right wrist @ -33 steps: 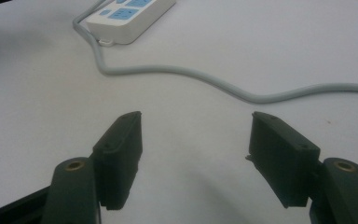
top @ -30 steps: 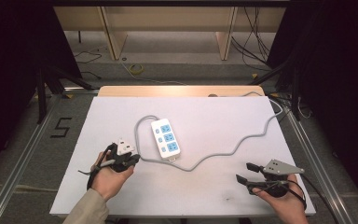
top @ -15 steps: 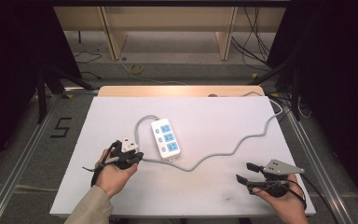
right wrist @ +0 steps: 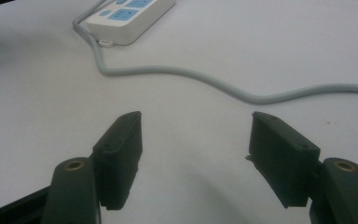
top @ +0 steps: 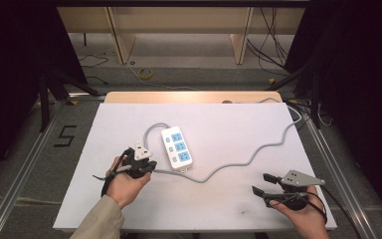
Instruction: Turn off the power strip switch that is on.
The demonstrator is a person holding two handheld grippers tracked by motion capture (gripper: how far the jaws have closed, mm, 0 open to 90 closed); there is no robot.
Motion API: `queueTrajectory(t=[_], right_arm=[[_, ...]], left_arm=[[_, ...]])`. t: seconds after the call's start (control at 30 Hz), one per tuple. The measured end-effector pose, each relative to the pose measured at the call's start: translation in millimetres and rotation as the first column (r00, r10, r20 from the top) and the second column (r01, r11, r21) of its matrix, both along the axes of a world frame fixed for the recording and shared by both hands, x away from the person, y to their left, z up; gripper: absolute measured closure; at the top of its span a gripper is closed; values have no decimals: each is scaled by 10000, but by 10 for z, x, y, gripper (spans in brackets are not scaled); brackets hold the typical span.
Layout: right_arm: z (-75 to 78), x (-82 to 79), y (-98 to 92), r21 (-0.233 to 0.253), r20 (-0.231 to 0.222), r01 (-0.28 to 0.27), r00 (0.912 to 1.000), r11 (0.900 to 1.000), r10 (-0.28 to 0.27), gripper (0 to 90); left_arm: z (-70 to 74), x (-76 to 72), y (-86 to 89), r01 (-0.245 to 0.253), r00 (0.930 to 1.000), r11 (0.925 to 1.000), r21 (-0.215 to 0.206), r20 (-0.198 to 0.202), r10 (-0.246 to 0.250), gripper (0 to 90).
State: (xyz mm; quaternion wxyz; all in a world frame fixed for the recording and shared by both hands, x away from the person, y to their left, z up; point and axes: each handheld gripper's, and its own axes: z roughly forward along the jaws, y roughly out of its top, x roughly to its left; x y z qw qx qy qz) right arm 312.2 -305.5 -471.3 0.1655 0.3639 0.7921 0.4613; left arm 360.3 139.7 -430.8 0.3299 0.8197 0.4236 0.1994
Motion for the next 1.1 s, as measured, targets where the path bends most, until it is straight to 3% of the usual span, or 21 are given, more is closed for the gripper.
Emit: queueTrajectory(t=[1.1], right_arm=[[4, -1, 0, 57, 8, -16, 10000, 10000, 16, 356]], left_arm=[[45, 90, -169, 273, 9995, 9994, 215, -154, -270, 898]])
